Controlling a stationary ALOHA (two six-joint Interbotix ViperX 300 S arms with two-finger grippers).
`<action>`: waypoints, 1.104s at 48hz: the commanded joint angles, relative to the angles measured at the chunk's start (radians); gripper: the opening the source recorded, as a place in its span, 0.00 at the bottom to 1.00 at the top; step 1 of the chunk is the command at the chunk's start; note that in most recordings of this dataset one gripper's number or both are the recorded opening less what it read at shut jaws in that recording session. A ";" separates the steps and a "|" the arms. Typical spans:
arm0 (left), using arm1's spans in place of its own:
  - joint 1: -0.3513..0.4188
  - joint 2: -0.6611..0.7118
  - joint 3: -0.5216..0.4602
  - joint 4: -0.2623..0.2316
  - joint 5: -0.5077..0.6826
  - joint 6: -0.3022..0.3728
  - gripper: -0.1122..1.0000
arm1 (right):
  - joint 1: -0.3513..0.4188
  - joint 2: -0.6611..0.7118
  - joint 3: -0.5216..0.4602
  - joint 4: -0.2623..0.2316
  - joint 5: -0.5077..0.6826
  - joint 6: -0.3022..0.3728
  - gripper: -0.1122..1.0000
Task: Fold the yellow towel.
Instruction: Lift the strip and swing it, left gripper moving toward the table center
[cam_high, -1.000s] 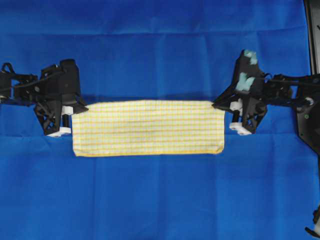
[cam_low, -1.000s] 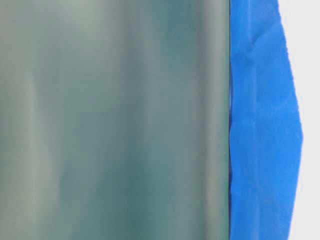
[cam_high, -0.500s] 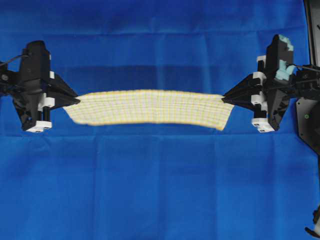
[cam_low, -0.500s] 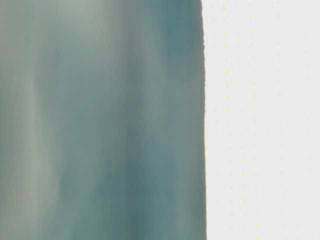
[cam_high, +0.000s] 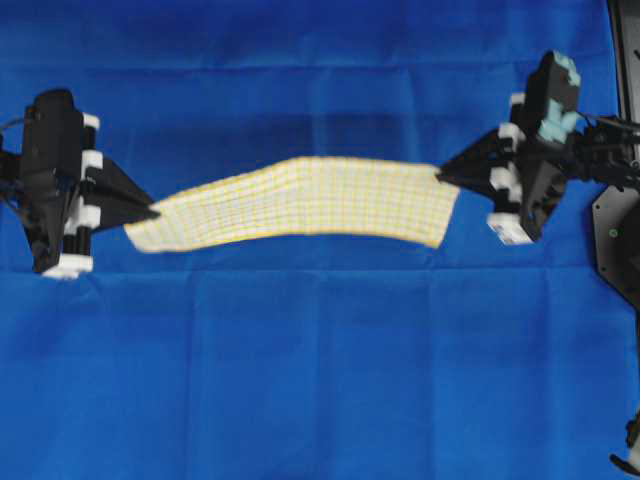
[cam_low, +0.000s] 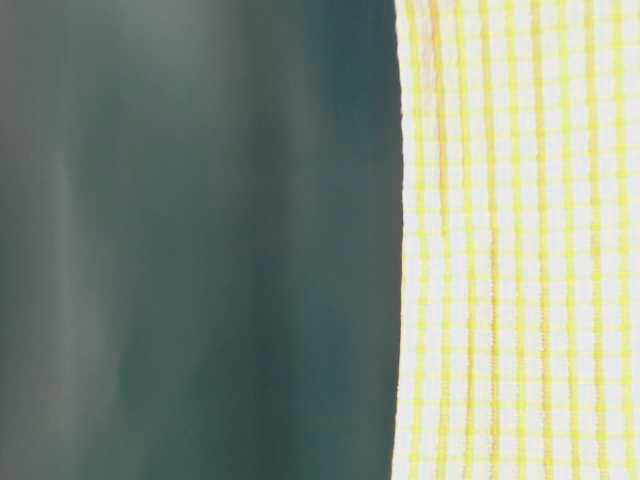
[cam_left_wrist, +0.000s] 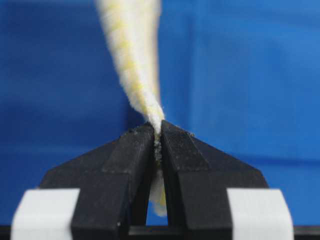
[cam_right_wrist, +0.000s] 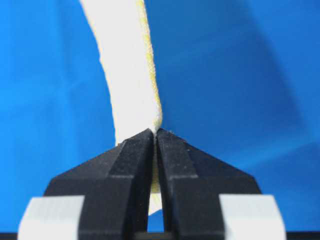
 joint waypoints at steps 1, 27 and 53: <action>-0.044 0.012 -0.025 0.002 -0.057 -0.011 0.12 | -0.041 0.038 -0.040 -0.015 -0.031 -0.002 0.12; -0.259 0.238 -0.179 0.002 -0.198 -0.034 0.12 | -0.298 0.314 -0.272 -0.150 -0.038 -0.003 0.12; -0.278 0.592 -0.540 0.008 -0.242 0.081 0.12 | -0.403 0.436 -0.439 -0.232 -0.020 -0.012 0.12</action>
